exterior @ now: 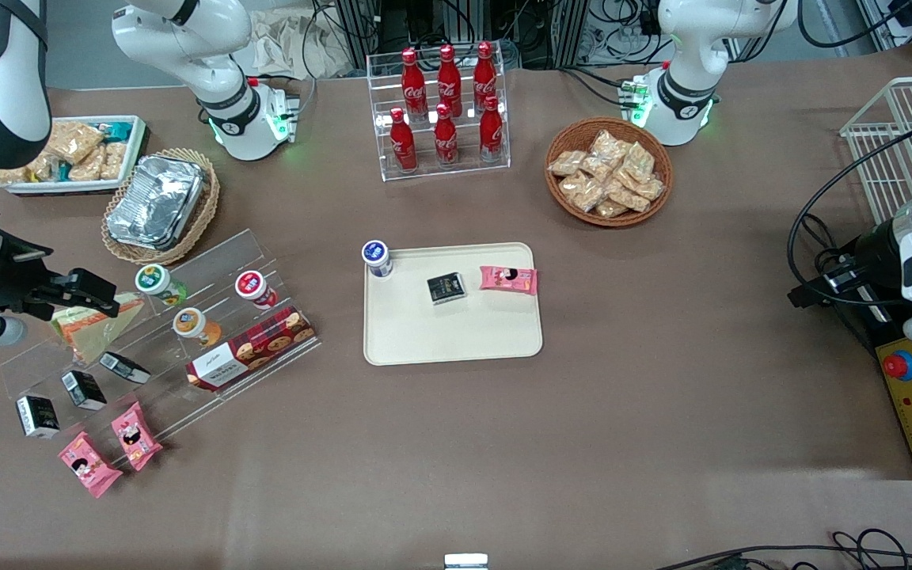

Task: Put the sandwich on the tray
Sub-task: 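Move the right gripper toward the wrapped sandwich on the acrylic rack, then lower the right gripper onto the wrapped sandwich and close on it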

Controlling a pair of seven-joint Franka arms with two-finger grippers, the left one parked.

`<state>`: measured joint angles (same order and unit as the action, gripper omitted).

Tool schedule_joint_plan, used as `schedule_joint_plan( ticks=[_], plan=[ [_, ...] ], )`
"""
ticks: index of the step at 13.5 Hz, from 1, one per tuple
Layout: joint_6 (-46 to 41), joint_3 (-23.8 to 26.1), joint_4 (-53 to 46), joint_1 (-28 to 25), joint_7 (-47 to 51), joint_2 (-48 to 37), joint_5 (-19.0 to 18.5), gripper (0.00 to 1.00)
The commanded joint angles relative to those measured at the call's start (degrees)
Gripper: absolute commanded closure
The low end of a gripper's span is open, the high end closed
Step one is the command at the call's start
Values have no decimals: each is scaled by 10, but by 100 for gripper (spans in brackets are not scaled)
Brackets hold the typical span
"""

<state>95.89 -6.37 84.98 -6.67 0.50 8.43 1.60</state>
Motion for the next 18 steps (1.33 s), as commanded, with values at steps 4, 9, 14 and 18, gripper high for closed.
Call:
schedule_joint_plan(
  ticks=[4,9,14,18],
  plan=[
    [-4,-2,-6,6,4,1,11,2],
    [-29,-7,0,25,47,0,12,2],
    [-54,-21,4,33,276,3,12,2],
    [-46,-69,16,45,283,14,16,2]
  ],
)
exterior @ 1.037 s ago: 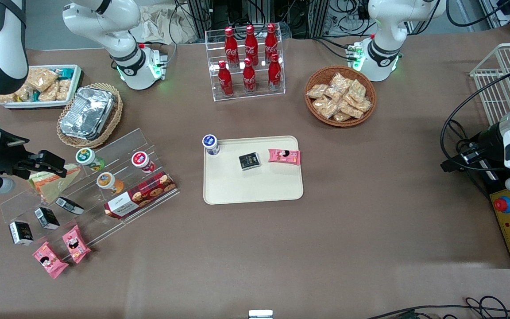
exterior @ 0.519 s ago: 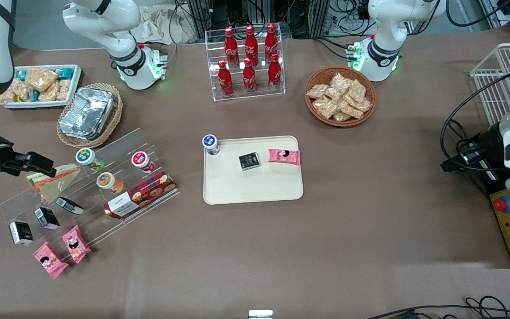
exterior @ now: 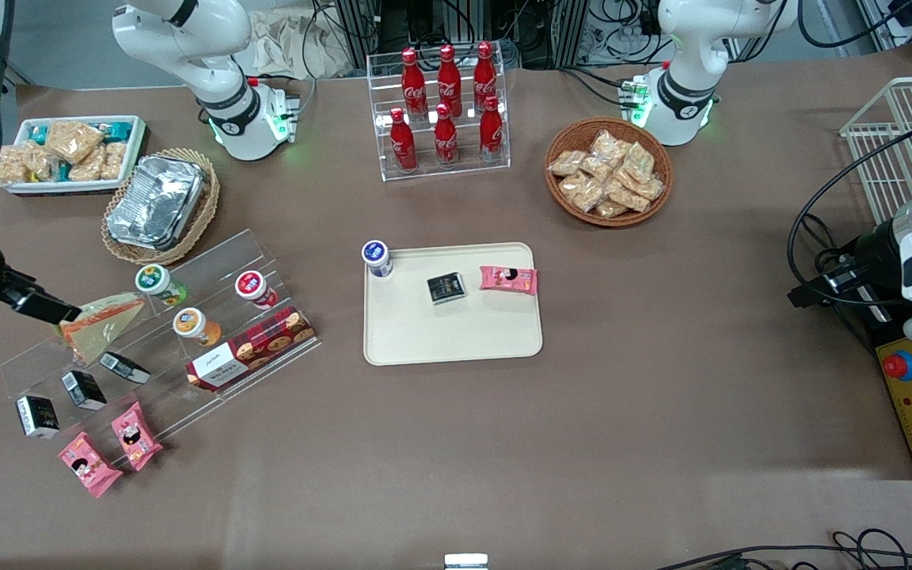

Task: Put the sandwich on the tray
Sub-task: 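Lower the right gripper onto the wrapped sandwich and close on it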

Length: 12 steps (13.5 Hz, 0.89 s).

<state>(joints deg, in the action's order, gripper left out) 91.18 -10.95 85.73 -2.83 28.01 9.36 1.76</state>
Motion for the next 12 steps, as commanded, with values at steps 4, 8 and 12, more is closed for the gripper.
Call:
schedule_joint_plan(
  ticks=[4,8,12],
  plan=[
    [35,-62,58,7,8,7,32,2],
    [106,-78,132,7,-7,7,32,2],
    [169,-84,192,6,-30,4,32,2]
  ],
)
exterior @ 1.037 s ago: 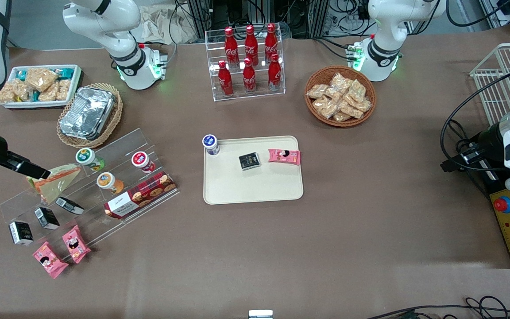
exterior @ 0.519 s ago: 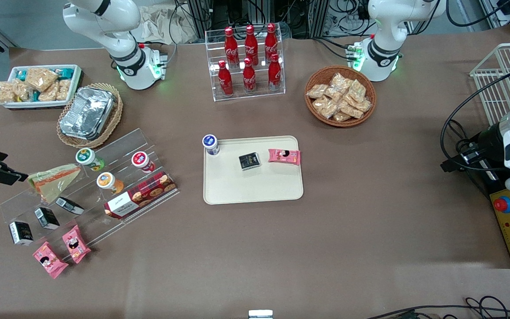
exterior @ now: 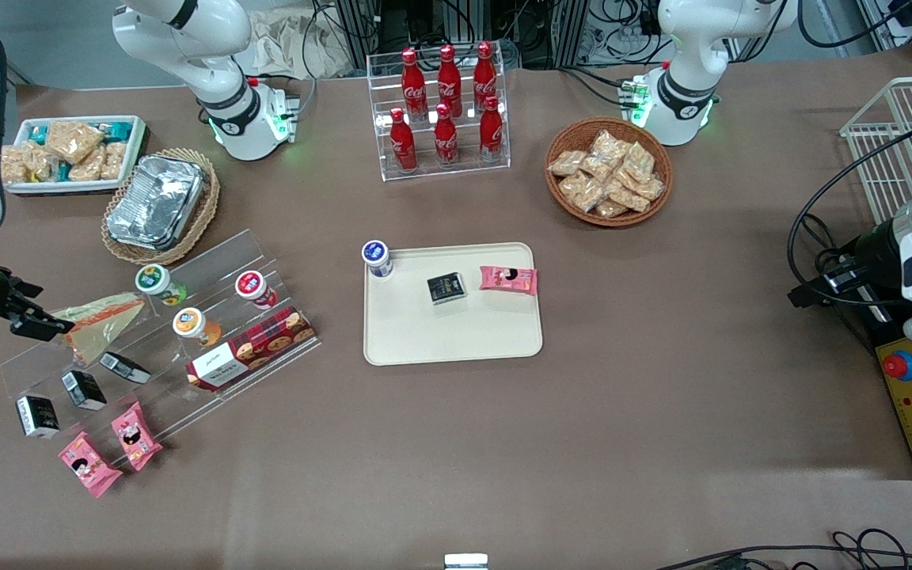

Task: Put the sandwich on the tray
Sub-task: 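Lower the right gripper onto the wrapped sandwich and close on it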

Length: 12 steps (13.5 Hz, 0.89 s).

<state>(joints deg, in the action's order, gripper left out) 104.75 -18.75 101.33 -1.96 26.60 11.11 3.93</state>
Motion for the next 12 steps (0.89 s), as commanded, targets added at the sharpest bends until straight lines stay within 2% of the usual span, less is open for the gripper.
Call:
schedule_joint_plan(
  ticks=[1,6,9,12],
  plan=[
    [45,-6,44,-2,-16,-14,10,2],
    [63,-6,48,-2,-29,1,10,2],
    [80,-7,48,2,-89,19,10,2],
    [109,-8,48,3,-97,35,10,2]
  ],
)
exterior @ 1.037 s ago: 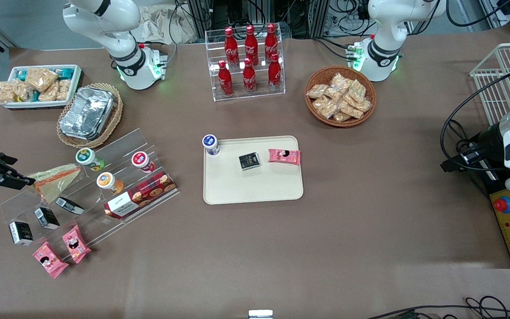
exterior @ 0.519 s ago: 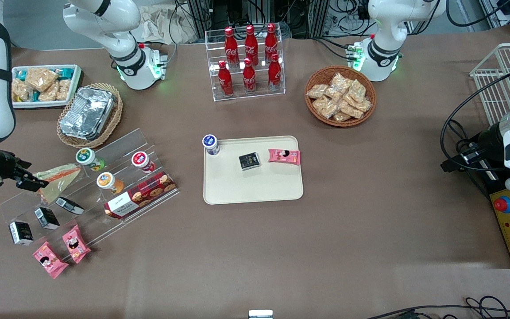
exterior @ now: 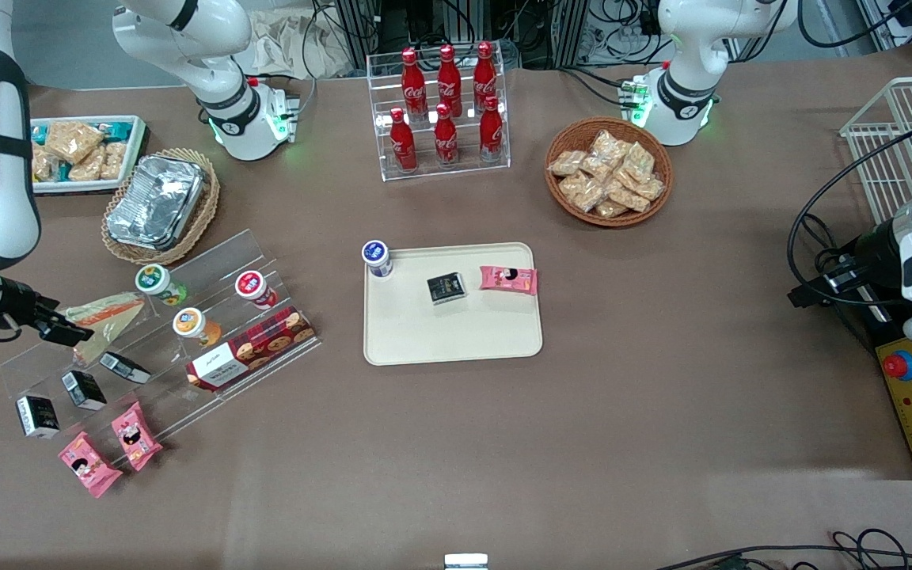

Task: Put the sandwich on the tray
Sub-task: 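Lower the right gripper onto the wrapped sandwich and close on it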

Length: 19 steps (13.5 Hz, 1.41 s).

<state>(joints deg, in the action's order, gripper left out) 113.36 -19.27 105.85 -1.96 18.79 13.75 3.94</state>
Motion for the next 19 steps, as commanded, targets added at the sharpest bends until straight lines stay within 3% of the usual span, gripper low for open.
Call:
schedule_joint_plan(
  ticks=[1,6,7,9,10,11,12,15,19],
  plan=[
    [30,-2,3,3,-18,12,10,2],
    [51,-9,3,7,-17,30,12,2],
    [52,-9,3,7,-17,31,16,7],
    [47,-9,3,8,-24,31,18,43],
    [45,-10,4,9,-51,31,20,71],
    [44,-16,4,9,-74,31,28,91],
    [44,-24,4,9,-83,31,44,100],
    [33,-38,2,11,-131,30,70,100],
    [-89,-59,-65,11,-140,22,87,100]
  ],
)
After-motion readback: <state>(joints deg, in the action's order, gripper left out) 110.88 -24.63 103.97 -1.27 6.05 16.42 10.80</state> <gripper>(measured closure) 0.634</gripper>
